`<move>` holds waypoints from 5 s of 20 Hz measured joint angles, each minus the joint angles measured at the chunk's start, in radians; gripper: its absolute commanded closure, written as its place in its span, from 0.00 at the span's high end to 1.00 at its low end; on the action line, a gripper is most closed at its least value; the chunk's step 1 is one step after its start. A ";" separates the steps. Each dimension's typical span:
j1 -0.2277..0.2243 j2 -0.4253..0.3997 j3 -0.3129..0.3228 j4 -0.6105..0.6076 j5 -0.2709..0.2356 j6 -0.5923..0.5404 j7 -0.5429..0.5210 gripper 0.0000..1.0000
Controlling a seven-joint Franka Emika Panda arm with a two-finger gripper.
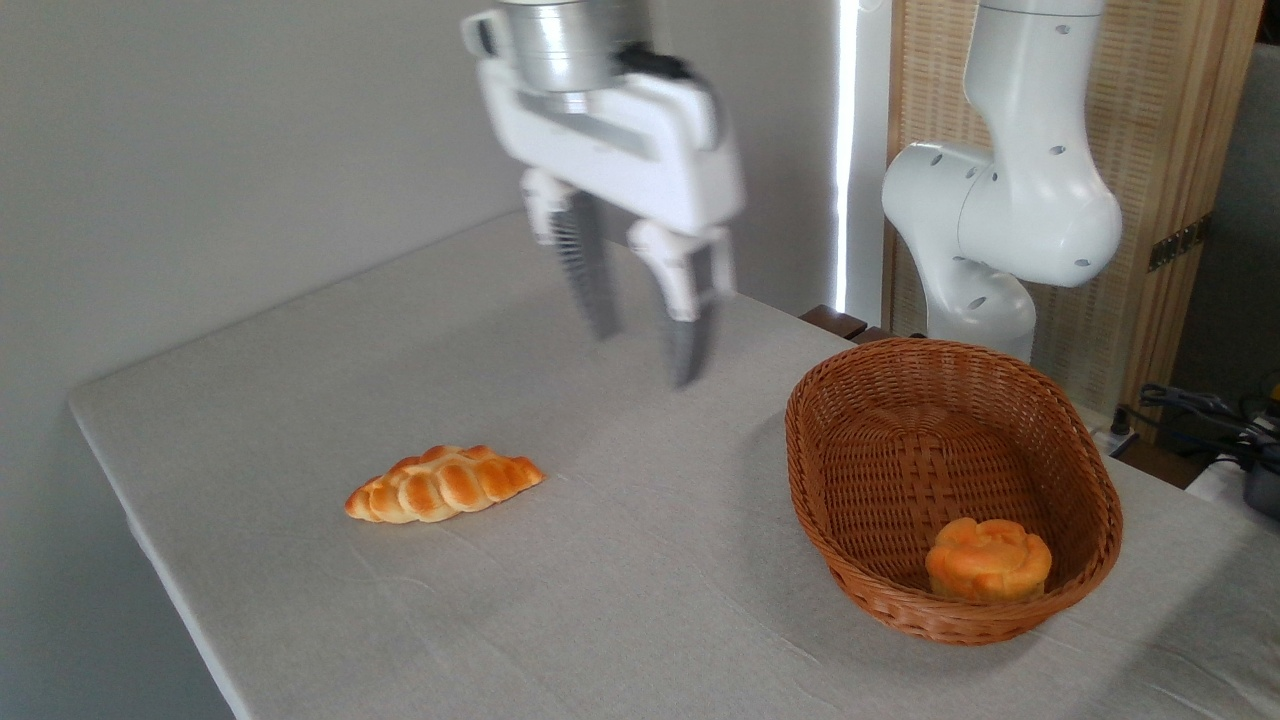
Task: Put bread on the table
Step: 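Move the open gripper over the wicker basket above the round bun, then lower the gripper onto the round bun and close it, then lift the bun out of the basket and carry it beside the braided roll, then lower the bun onto the table and open the gripper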
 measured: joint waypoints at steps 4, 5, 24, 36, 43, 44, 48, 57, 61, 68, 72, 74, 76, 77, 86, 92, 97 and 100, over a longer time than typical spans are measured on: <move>0.009 -0.139 0.174 -0.157 0.060 0.002 0.109 1.00; 0.019 -0.161 0.211 -0.183 0.066 0.007 0.118 1.00; 0.135 -0.190 0.260 -0.397 0.090 0.157 -0.050 1.00; 0.176 -0.162 0.288 -0.465 0.119 0.242 -0.047 1.00; 0.176 -0.159 0.288 -0.496 0.132 0.267 -0.047 1.00; 0.176 -0.159 0.288 -0.497 0.132 0.267 -0.045 1.00; 0.176 -0.159 0.288 -0.503 0.133 0.268 -0.010 0.85; 0.176 -0.156 0.286 -0.534 0.133 0.284 0.171 0.00; 0.176 -0.156 0.286 -0.534 0.133 0.284 0.225 0.00; 0.176 -0.158 0.285 -0.534 0.133 0.284 0.231 0.00; 0.175 -0.166 0.276 -0.533 0.121 0.274 0.233 0.00; 0.175 -0.179 0.245 -0.523 0.115 0.221 0.250 0.00; 0.174 -0.194 0.195 -0.492 0.114 0.109 0.297 0.00; 0.174 -0.200 0.171 -0.476 0.114 0.065 0.313 0.00; 0.172 -0.191 0.039 -0.310 0.014 0.024 0.334 0.00; 0.167 -0.102 -0.015 -0.271 -0.208 0.249 0.337 0.00; 0.162 0.056 -0.156 -0.215 -0.277 0.350 0.323 0.48; 0.161 0.144 -0.209 -0.176 -0.307 0.390 0.255 0.83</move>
